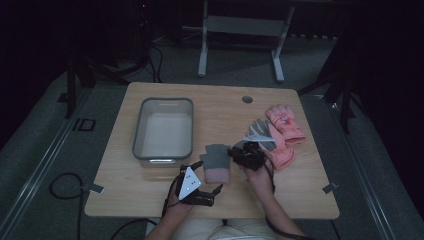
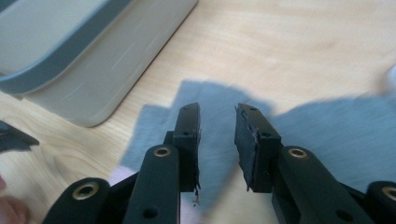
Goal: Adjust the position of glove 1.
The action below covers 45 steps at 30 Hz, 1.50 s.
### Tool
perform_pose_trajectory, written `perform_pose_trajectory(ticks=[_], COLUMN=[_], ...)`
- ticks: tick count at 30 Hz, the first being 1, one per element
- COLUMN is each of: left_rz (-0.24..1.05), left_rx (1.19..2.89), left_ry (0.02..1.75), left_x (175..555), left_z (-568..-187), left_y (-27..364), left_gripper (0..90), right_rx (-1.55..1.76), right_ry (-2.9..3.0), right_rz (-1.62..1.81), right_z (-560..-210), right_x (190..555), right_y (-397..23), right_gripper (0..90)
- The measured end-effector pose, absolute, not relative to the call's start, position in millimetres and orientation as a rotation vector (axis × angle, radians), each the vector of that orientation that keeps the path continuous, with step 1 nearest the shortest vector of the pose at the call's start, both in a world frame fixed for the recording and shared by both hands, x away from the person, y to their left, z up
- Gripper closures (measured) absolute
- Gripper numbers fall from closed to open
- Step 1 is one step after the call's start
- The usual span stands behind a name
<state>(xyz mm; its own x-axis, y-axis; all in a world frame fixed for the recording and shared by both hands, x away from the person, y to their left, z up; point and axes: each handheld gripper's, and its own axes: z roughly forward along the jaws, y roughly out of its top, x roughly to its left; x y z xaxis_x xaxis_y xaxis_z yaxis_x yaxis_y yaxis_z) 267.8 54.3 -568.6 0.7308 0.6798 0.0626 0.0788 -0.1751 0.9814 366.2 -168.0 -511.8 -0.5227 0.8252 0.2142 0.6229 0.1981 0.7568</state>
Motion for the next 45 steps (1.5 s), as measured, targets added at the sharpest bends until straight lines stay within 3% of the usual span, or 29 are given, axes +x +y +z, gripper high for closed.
perform_pose_trajectory(ticks=[5, 10, 26, 27, 30, 32, 33, 37, 42, 45], left_rz=[0.600, 0.605, 0.602, 0.601, 0.601, 0.601, 0.600, 0.601, 0.602, 0.602], left_rx=[1.688, 1.690, 1.692, 1.691, 1.693, 1.693, 1.694, 1.696, 1.697, 1.698], left_ry=[0.610, 0.607, 0.608, 0.606, 0.606, 0.606, 0.607, 0.608, 0.606, 0.604], left_x=[268, 268, 268, 268, 268, 268, 268, 268, 268, 268], left_z=[-569, -569, -569, -569, -569, -569, -568, -568, -568, -568], left_y=[54, 53, 53, 53, 53, 53, 53, 53, 53, 53], left_gripper=[0.2, 0.2, 0.2, 0.2, 0.2, 0.2, 0.2, 0.2, 0.2, 0.2], right_rx=[1.119, 1.012, 0.946, 0.964, 0.977, 0.993, 1.051, 1.140, 1.184, 1.206], right_ry=[2.368, 2.464, 2.533, 2.520, 2.496, 2.490, 2.478, 2.462, 2.326, 2.289], right_rz=[1.134, 1.025, 0.868, 0.874, 0.855, 0.854, 0.848, 0.876, 0.987, 1.008], right_z=[-497, -504, -543, -544, -544, -544, -543, -536, -493, -485], right_x=[382, 392, 415, 413, 409, 409, 409, 411, 390, 385], right_y=[-206, -234, -244, -243, -239, -238, -237, -236, -236, -237], right_gripper=[66.8, 65.2, 61.8, 70.0, 77.4, 77.4, 83.3, 85.0, 85.2, 85.2])
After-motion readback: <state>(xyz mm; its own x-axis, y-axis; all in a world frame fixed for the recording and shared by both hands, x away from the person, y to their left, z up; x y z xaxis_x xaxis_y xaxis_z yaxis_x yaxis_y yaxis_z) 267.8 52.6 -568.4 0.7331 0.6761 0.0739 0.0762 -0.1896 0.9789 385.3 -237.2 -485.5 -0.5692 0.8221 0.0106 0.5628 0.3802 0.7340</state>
